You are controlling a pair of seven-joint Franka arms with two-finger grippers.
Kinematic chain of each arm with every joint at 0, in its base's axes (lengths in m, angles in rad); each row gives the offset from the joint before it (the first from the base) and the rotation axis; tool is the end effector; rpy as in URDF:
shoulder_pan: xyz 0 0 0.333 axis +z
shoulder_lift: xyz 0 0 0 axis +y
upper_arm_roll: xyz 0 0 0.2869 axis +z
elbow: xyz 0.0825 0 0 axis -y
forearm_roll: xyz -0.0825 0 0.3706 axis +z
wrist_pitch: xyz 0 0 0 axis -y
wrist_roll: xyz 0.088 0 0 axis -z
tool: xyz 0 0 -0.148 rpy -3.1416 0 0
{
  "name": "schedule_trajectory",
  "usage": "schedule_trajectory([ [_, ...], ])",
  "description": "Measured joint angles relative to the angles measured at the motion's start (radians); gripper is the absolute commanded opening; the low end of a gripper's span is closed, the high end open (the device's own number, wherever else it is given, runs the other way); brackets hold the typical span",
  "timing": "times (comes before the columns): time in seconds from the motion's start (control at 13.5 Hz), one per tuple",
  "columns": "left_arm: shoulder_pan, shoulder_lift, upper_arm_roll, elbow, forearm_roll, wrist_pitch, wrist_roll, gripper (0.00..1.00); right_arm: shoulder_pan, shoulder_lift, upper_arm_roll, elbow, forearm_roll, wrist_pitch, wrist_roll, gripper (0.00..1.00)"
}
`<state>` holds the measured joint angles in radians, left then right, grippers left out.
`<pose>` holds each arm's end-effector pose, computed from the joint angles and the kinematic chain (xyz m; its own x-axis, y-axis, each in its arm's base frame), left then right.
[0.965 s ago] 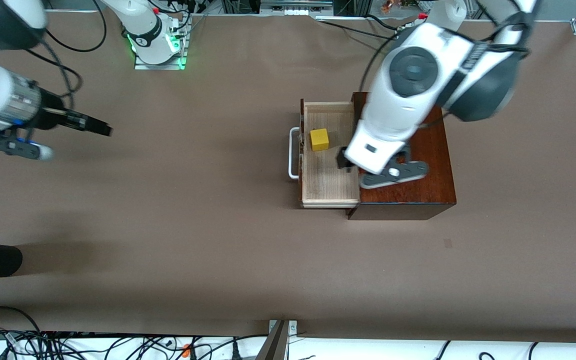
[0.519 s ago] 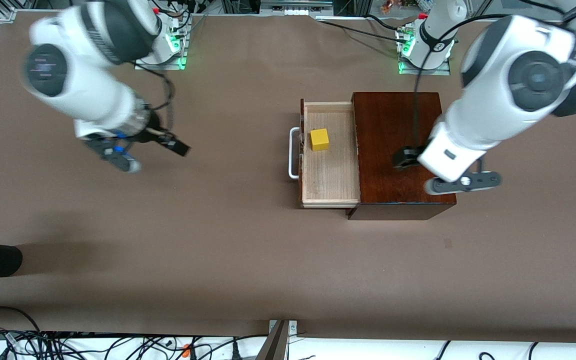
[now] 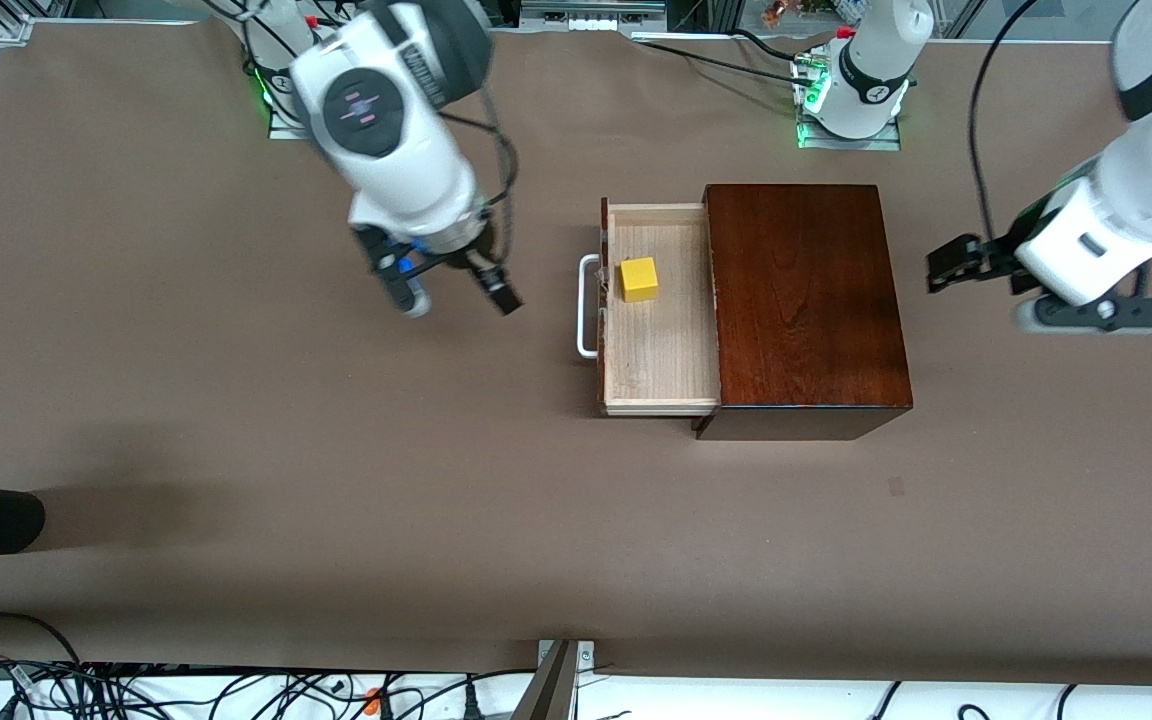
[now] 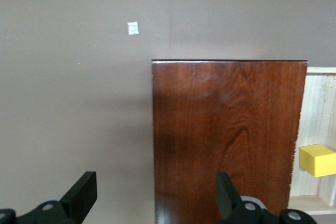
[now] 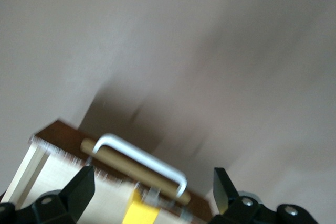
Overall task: Open drawer, take yellow block, close drawer
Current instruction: 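Lower the right gripper into the drawer and grasp the yellow cube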
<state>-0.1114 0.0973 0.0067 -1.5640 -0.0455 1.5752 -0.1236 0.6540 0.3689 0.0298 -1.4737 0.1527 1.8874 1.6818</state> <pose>0.5577 -0.0655 0.5043 0.9957 0.0194 -0.0908 0.0226 -0.9992 0.0337 0.4978 0.4252 0.4085 0.4973 -0.8525 -0.1607 -0.8654 -0.5005 -0.0233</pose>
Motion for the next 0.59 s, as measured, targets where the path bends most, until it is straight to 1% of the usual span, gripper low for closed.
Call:
schedule_trajectory([
  [0.15, -0.001, -0.055, 0.006, -0.085, 0.0, 0.048, 0.015, 1.0, 0.062, 0.02, 0.0, 0.045, 0.0, 0.0, 0.114, 1.0],
  [0.22, -0.002, -0.071, 0.006, -0.11, 0.0, 0.054, 0.023, 1.0, 0.091, 0.03, 0.0, 0.056, 0.0, 0.003, 0.156, 1.0],
  [0.37, -0.002, -0.083, 0.006, -0.117, 0.0, 0.047, 0.041, 1.0, 0.143, 0.076, -0.001, 0.088, -0.001, 0.043, 0.257, 1.0],
  [0.59, 0.003, -0.093, 0.011, -0.074, 0.0, 0.004, 0.049, 1.0, 0.2, 0.184, -0.005, 0.168, -0.031, 0.075, 0.36, 1.0],
])
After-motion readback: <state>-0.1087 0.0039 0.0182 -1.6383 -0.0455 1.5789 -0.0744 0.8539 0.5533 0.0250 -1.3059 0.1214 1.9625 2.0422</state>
